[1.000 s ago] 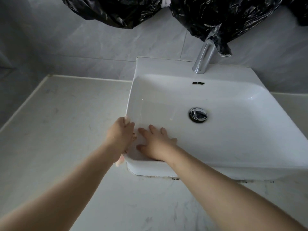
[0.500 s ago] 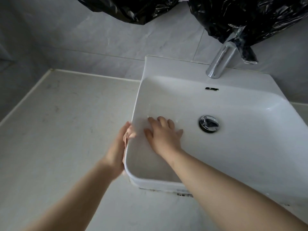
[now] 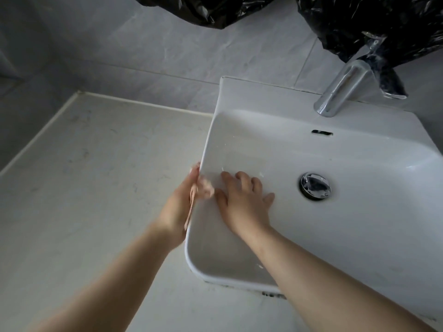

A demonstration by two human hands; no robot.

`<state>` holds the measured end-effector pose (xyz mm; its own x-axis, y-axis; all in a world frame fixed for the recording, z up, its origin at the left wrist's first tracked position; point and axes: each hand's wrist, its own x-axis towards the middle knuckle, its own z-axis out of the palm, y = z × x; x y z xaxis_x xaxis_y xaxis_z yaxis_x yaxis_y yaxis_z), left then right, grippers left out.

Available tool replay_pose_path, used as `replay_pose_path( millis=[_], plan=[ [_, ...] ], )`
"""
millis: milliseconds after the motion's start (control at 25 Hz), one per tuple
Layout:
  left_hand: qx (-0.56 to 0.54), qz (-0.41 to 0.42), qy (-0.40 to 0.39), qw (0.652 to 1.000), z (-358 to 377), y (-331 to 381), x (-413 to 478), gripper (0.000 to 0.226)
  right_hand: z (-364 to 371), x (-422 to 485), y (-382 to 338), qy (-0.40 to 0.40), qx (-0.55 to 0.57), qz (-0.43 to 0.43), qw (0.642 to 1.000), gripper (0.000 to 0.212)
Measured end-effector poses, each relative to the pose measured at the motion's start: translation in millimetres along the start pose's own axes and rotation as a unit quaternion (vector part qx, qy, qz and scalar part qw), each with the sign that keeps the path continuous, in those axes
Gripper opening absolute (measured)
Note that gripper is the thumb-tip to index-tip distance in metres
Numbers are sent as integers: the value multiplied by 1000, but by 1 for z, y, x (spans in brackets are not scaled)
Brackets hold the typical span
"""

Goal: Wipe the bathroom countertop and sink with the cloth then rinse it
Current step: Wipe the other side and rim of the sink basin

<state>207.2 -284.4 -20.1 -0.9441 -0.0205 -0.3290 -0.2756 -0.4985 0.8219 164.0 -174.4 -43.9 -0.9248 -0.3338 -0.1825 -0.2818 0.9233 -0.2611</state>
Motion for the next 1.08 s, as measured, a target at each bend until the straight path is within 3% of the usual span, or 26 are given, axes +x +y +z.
replay_pose_path(
  millis=[80, 160, 240, 280, 320, 400, 520, 680, 800, 960, 1080],
  plan=[
    [64, 13, 42, 997, 2, 15, 24, 70, 0, -1, 0, -2, 2, 1, 1000, 48],
    [146, 69, 46, 986, -6, 16, 30, 55, -1, -4, 0, -7, 6, 4, 1000, 48],
    [134, 42, 32, 990, -13, 6, 25, 42, -4, 2, 0, -15, 20, 13, 1000, 48],
    [139, 30, 43, 989, -15, 0, 24, 48, -6, 11, 0, -18, 33, 16, 999, 48],
    [94, 7, 44, 995, -14, -3, 18, 55, -10, 22, -2, -22, 50, 20, 998, 48],
    [14, -4, -15, 1000, -19, -15, 4, 40, -11, 40, -6, -26, 84, 36, 995, 47],
    [62, 21, 44, 997, -16, -15, 11, 23, -1, 42, -11, -17, 62, 56, 996, 49],
    [67, 75, 3, 995, -8, 14, 46, 52, 4, 40, -11, 1, 44, 64, 997, 49],
    [33, 82, -4, 996, -23, -1, 50, 37, 4, 40, -12, -3, 38, 65, 997, 49],
    [-22, 48, -22, 998, -37, -31, 32, 40, 5, 41, -10, -1, 36, 71, 997, 49],
    [55, 67, -10, 996, -39, -19, 63, 41, 6, 39, -12, 12, 28, 75, 997, 49]
  ],
)
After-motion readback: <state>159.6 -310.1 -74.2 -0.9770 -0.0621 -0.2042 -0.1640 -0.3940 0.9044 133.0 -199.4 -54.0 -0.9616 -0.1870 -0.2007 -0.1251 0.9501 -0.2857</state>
